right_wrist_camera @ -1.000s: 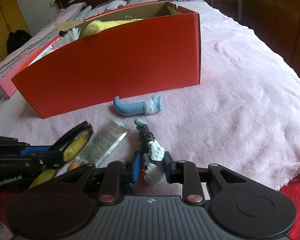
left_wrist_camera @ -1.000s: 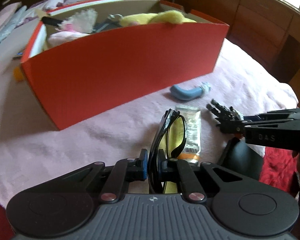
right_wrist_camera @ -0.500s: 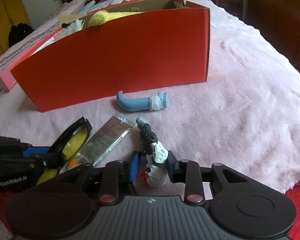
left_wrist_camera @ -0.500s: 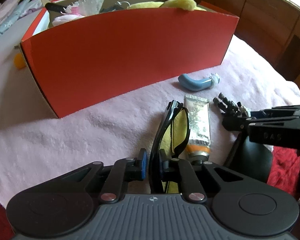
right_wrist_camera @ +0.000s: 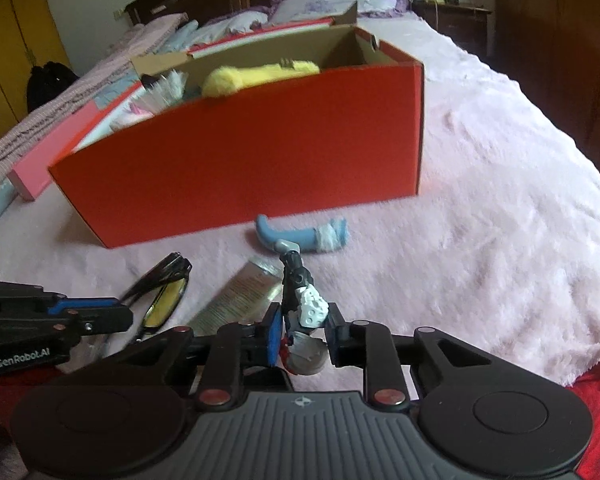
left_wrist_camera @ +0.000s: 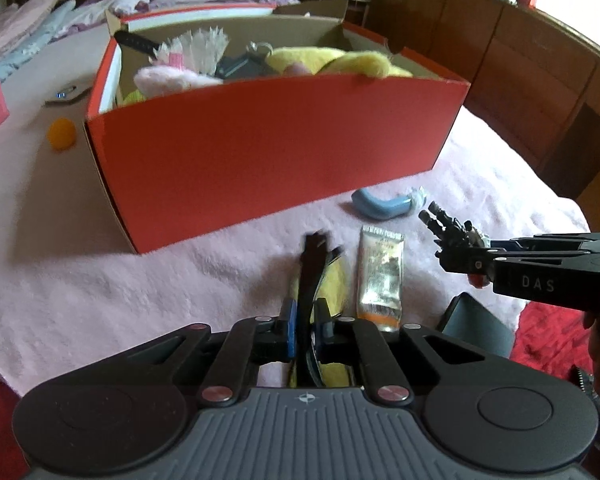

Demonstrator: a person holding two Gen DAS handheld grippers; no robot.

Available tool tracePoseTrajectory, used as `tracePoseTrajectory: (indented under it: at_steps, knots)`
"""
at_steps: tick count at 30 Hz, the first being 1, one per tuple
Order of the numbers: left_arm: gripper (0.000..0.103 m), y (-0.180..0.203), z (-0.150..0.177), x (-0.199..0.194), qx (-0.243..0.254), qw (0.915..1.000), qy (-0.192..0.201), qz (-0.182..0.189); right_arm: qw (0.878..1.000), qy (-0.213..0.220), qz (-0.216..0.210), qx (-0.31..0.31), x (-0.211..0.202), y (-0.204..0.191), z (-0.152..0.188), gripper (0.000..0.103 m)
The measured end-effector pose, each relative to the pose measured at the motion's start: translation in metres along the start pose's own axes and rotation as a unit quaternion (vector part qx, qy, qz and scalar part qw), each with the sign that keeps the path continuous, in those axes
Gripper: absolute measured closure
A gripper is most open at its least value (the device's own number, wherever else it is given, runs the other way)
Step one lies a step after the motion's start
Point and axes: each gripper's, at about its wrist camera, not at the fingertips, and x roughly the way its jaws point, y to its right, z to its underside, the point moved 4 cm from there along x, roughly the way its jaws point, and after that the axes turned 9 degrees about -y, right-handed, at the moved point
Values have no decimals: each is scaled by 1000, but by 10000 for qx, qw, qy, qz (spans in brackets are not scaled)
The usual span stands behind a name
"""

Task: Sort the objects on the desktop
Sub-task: 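Close the right tool on the robot figure while the left grasps the yellow-lens sunglasses, then lift and carry the robot figure and sunglasses over the orange box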

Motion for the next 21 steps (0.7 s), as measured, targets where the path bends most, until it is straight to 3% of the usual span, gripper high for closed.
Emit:
tracePoseTrajectory:
  at_steps: [4, 9, 13, 15, 18, 21]
  knots:
    - [93, 1, -4, -8, 54, 9999, 120, -46, 9999, 136, -78, -67, -10, -7, -5, 79]
    - [91, -3, -3, 0, -67, 10000, -51, 45, 9995, 211, -159, -164, -17, -15, -10, 79]
    - [70, -1, -2, 4, -110, 9997, -143, 142, 9996, 141, -182, -169, -15, -17, -8, 79]
    - [66, 0, -2, 4, -110, 9997, -145, 190, 9996, 119, -185, -157, -14, -17, -7, 79]
    - [67, 4, -3, 7, 11, 9997, -176, 150, 9997, 87, -190, -138, -13, -16, -6, 79]
    - [83, 4, -1, 17, 88, 9994, -318, 116, 9997, 53, -205, -99, -11, -15, -5, 79]
